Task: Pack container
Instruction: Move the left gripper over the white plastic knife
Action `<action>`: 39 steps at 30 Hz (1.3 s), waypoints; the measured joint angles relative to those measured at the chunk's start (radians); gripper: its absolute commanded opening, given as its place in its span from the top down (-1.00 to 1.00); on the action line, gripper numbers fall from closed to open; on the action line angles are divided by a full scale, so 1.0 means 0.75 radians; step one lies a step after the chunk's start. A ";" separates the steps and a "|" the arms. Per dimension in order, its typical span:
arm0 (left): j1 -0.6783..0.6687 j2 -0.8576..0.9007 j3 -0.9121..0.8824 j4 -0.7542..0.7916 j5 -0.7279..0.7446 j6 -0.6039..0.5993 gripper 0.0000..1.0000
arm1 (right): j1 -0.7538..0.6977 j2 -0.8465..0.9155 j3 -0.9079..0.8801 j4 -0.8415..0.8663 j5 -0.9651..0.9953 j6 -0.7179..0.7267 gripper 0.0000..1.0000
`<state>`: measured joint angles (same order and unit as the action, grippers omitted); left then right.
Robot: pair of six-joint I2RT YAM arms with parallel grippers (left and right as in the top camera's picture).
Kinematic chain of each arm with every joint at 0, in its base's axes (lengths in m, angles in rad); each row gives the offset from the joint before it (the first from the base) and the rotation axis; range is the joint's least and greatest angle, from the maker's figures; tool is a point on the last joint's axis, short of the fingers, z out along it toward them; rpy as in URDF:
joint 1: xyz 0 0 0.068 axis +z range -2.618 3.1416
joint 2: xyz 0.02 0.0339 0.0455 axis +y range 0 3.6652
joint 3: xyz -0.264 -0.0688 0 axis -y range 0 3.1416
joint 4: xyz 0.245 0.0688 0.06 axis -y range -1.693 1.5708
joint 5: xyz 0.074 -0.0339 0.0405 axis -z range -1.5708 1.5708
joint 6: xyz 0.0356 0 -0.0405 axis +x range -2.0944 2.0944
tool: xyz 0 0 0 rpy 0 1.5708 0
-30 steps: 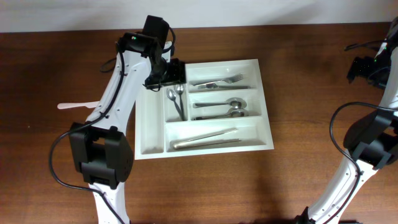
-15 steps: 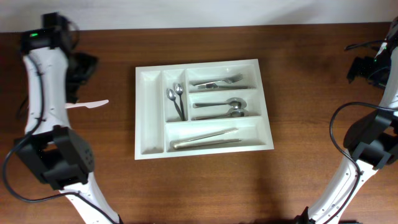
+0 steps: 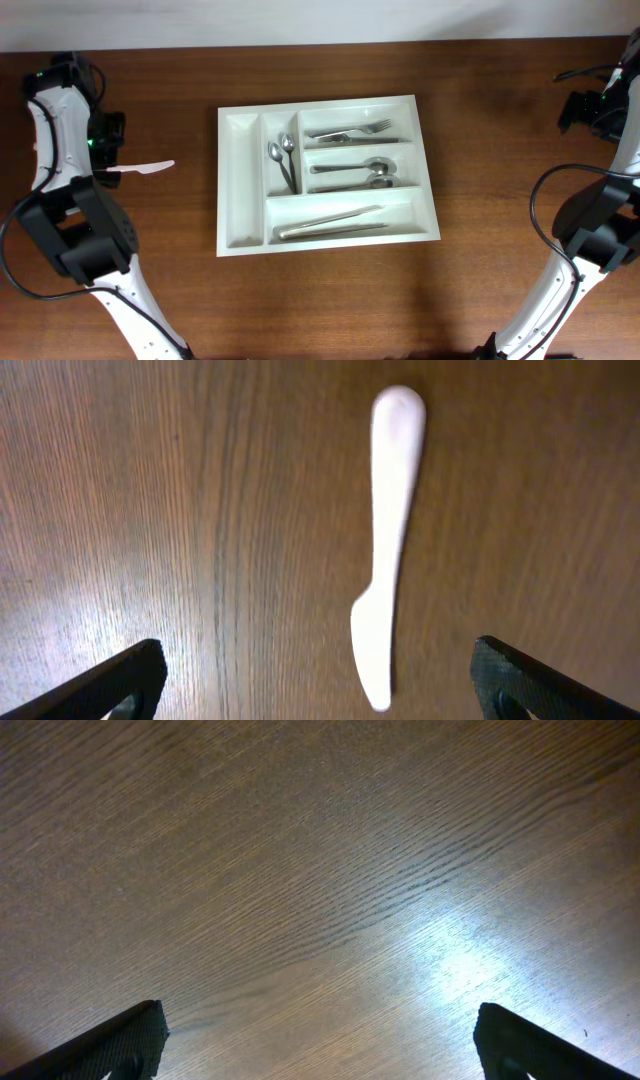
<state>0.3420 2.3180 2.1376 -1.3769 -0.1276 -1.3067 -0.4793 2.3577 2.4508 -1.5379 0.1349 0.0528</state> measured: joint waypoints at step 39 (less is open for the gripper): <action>0.103 0.218 0.000 0.153 0.051 0.005 -0.99 | 0.000 0.000 0.000 0.000 0.000 0.000 -0.97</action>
<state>0.4194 2.4813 2.1376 -1.2621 -0.0895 -1.3029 -0.4793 2.3577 2.4508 -1.5379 0.1349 0.0528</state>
